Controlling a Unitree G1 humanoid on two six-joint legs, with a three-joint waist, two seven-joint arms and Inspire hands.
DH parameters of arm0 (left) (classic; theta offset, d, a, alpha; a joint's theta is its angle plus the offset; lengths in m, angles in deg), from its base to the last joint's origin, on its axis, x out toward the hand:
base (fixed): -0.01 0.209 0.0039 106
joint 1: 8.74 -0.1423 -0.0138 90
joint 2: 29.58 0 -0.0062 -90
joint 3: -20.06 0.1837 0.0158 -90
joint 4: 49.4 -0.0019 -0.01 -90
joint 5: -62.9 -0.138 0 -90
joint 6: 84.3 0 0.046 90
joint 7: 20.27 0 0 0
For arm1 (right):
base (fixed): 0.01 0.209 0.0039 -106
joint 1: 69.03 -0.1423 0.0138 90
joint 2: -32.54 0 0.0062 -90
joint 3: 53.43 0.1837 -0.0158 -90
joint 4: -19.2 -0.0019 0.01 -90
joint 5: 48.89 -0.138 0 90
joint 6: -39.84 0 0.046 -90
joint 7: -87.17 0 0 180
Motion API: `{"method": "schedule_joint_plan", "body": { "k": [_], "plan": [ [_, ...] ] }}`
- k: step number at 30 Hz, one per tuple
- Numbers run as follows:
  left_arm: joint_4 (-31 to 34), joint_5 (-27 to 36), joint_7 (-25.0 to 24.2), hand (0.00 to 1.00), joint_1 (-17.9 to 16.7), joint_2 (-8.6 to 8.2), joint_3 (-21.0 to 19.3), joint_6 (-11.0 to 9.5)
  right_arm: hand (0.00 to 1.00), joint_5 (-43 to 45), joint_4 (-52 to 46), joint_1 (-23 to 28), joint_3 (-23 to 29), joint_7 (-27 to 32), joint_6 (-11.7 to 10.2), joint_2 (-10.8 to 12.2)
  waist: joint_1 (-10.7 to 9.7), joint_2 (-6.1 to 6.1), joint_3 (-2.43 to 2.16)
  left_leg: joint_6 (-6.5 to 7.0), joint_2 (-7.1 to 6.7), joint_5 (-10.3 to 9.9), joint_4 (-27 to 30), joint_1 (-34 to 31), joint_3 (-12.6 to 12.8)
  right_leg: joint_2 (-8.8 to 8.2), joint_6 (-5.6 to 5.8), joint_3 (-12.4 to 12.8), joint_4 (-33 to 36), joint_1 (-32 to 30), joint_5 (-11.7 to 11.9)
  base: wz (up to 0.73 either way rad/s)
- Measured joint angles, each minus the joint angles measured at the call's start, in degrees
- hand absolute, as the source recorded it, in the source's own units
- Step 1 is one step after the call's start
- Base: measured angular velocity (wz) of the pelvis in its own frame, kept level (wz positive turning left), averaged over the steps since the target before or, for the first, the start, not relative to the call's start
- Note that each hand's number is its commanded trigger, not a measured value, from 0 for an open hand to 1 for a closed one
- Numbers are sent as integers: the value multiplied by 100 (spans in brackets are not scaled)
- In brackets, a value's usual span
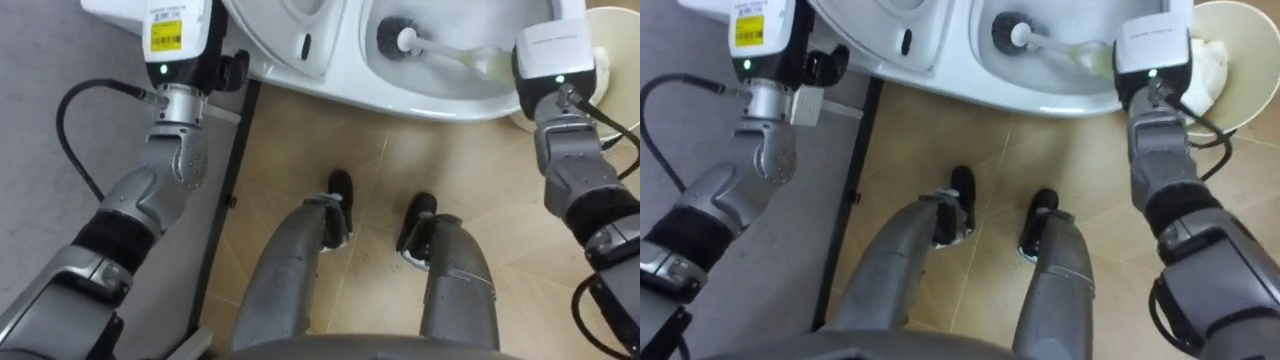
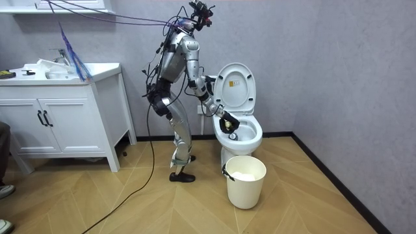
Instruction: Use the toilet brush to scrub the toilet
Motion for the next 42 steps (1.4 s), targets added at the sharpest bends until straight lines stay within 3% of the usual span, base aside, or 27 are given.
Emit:
{"method": "schedule_joint_plan", "body": {
  "k": [6,9,14,16,18,20,22,25,27,30,33,35,37,39,42],
  "plan": [
    [0,81,0,0,-120,10,-59,-265,100,-67,-609,492,157,-485,15,13,-172,19,-18,-30,35,-8,-106,165,34,56,-10,18,-155,186,21,-5],
    [-2,130,2,0,-108,28,-60,-343,100,-201,-422,407,148,-516,-3,-10,-158,17,-17,-29,45,-8,-30,161,35,63,-10,44,-140,197,21,-6],
    [-79,122,8,0,-10,119,-25,-343,100,-686,809,-229,41,-226,-539,-272,-110,-44,14,-27,-6,-6,-3,182,36,-20,-4,49,45,152,-27,6],
    [-74,111,19,0,68,218,-23,-315,100,-934,1309,-456,60,-71,-822,-411,-83,-261,41,-23,-152,-5,16,150,42,-203,12,120,350,-42,-180,19],
    [-74,106,15,0,127,299,-23,-222,100,-1013,1535,-681,75,-34,-940,-472,-80,-403,40,-1,-173,18,39,57,44,-261,9,122,460,-175,-192,10],
    [-82,84,3,0,177,300,-20,-117,100,-1004,1791,-942,217,156,-1049,-520,-143,-557,101,13,-176,25,169,13,35,-308,25,129,590,-200,-221,9],
    [-91,30,5,0,221,300,-44,-100,100,-926,1809,-1116,393,315,-1083,-557,-164,-687,104,23,-222,30,215,-18,25,-368,33,131,676,-244,-244,5],
    [-94,-71,-54,0,309,296,-32,-66,100,-706,1796,-1383,493,588,-1120,-677,-199,-746,107,73,-231,58,219,-35,18,-383,64,121,679,-246,-223,5],
    [-129,-62,-130,0,342,266,-13,-28,100,-591,1768,-1387,409,634,-1108,-662,-192,-743,107,91,-229,54,221,-2,7,-374,86,109,659,-193,-209,3],
    [-133,-54,-196,0,369,227,-7,-7,100,-386,1591,-1317,311,634,-1025,-466,-111,-703,108,104,-234,46,206,6,6,-384,71,76,635,-176,-179,-4],
    [-136,-49,-284,0,375,110,50,-6,100,-81,1529,-1095,-24,607,-866,-370,4,-523,109,102,-259,48,117,58,-58,-365,75,-23,508,-51,-162,6],
    [-137,-52,-311,0,370,104,118,-10,100,-21,1528,-898,-79,526,-701,-370,75,-296,112,100,-251,48,109,58,-130,-341,95,-70,417,5,-145,13],
    [-139,-60,-314,0,360,103,141,-10,100,-20,1529,-763,-100,498,-576,-340,136,-172,105,99,-246,49,52,83,-117,-336,103,-62,358,15,-134,0],
    [-161,-31,-315,0,353,89,142,-12,100,-162,1531,-687,-94,486,-509,-336,147,-87,105,98,-260,49,-13,114,-92,-340,102,-47,331,21,-133,-6],
    [-207,54,-297,0,329,-93,137,45,100,-522,1531,-607,-94,394,-422,-250,162,-3,98,88,-256,54,-88,199,-37,-279,101,-32,226,109,-133,-2]
  ]
}}
